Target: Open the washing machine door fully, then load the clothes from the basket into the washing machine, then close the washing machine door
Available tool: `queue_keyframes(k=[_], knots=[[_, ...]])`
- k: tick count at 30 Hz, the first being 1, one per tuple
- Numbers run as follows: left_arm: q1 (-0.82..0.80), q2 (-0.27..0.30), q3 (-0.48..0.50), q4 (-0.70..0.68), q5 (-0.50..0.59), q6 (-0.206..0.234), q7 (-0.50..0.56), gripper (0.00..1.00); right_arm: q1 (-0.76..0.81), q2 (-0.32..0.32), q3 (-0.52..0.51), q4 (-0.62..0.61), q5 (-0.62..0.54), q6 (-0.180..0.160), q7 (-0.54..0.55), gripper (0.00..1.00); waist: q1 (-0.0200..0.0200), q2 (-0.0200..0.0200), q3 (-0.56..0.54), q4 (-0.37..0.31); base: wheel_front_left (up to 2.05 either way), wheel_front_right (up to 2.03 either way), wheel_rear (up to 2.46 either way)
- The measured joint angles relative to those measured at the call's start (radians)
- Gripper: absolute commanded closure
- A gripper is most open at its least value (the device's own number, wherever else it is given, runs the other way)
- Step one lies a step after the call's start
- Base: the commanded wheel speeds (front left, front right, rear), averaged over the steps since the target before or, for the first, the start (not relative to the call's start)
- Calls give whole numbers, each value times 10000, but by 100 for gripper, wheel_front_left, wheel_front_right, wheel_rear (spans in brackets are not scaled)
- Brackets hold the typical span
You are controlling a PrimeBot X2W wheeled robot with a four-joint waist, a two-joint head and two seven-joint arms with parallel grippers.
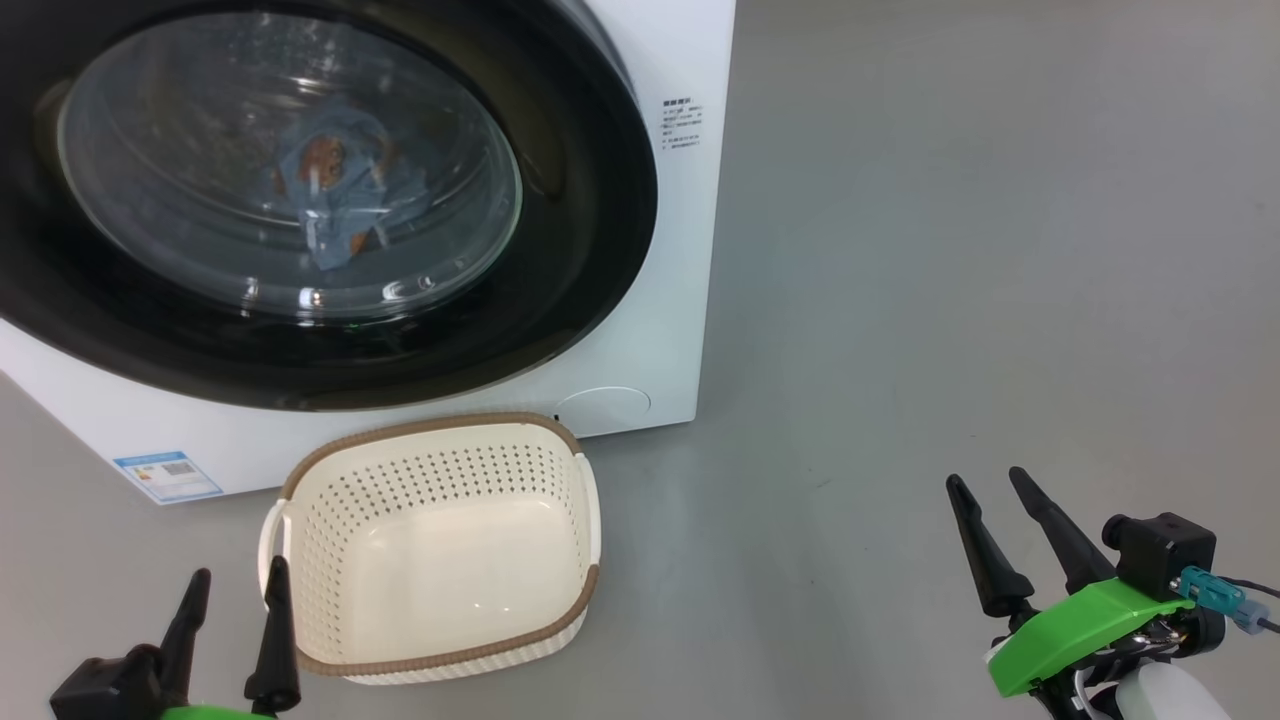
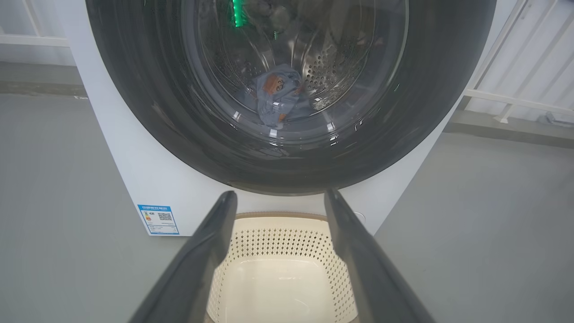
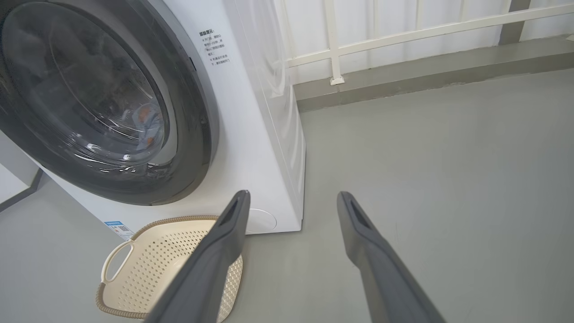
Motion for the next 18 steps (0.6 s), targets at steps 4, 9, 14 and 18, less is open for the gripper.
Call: queue_keyframes(k=[4,9,14,18], knots=[[71,0,17,0,0,0,0,0,32,19,-81,-8,-4,0,0,0,1,0,-9,-54,0,0,0],[142,0,40,-2,-2,0,0,0,73,100,-105,-12,-17,0,0,0,0,0,30,-77,0,0,0],[141,-4,109,-10,-2,0,0,0,72,165,-128,-58,-35,0,0,0,1,0,94,-49,0,0,0],[174,-144,69,240,-2,2,15,100,159,278,-100,198,-29,0,0,100,1,0,111,-46,0,0,0]])
